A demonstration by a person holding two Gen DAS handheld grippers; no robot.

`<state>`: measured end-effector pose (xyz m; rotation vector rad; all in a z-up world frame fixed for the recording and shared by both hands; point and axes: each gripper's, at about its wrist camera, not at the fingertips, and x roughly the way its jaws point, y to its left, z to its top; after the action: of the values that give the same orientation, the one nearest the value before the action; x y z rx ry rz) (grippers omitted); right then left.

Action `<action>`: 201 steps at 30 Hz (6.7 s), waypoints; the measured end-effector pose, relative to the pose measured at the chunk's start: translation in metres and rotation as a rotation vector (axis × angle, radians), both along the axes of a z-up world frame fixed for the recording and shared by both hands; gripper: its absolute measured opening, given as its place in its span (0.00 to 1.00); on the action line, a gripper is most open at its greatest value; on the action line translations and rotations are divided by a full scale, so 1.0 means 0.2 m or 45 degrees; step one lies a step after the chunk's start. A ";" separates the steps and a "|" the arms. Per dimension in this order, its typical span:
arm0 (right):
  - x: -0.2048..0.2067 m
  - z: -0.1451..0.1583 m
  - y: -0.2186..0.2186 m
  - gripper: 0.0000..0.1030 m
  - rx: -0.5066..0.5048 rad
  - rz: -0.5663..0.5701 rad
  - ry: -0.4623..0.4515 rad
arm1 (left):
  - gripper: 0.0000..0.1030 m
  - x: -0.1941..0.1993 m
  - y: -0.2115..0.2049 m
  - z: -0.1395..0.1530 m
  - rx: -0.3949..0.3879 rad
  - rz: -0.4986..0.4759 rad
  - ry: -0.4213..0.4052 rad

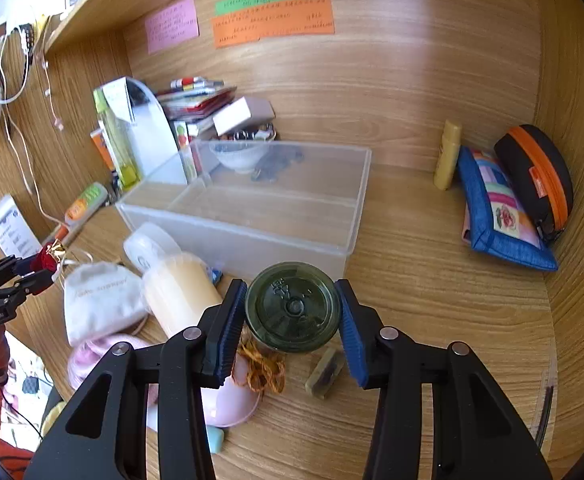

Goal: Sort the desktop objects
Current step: 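Lift and carry the red pouch and green jar over the clear plastic box, then lower the green jar into the box with the right tool while the left tool releases the red pouch, then grasp the white drawstring pouch with the left tool while the right tool grasps the small green block, then carry the white pouch and small green block over the clear box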

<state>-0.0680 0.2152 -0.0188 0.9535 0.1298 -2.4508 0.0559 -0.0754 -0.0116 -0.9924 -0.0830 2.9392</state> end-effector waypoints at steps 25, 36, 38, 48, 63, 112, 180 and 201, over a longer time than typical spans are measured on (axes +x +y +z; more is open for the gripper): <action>-0.20 0.33 -0.12 0.37 -0.061 0.058 0.151 | 0.45 -0.46 0.08 0.32 0.023 -0.067 0.109; -0.35 0.31 -0.23 0.37 -0.132 0.085 0.125 | 0.45 -0.68 0.14 0.37 0.017 -0.075 0.147; -0.38 0.27 -0.25 0.37 -0.152 0.087 0.093 | 0.45 -0.72 0.16 0.33 0.012 -0.078 0.129; -0.47 0.10 -0.29 0.37 -0.130 0.082 -0.007 | 0.45 -0.91 0.25 0.13 0.039 -0.114 0.013; -0.49 -0.03 -0.34 0.37 0.009 0.032 -0.024 | 0.46 -0.95 0.31 -0.03 0.024 -0.163 -0.101; -0.11 0.15 0.01 0.99 0.053 -0.169 0.191 | 0.94 -0.59 0.17 0.14 -0.104 -0.027 0.019; -0.01 -0.35 0.05 0.14 0.212 -0.045 -0.128 | 0.63 -0.48 0.35 -0.27 -0.096 -0.163 -0.342; 0.04 -0.15 0.12 0.14 0.090 -0.073 -0.036 | 0.54 -0.30 0.17 0.02 -0.006 -0.109 -0.130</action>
<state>-0.0609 0.2393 -0.0481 1.0358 0.1827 -2.4988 -0.0046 -0.0415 -0.0069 -1.1169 -0.0356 2.8128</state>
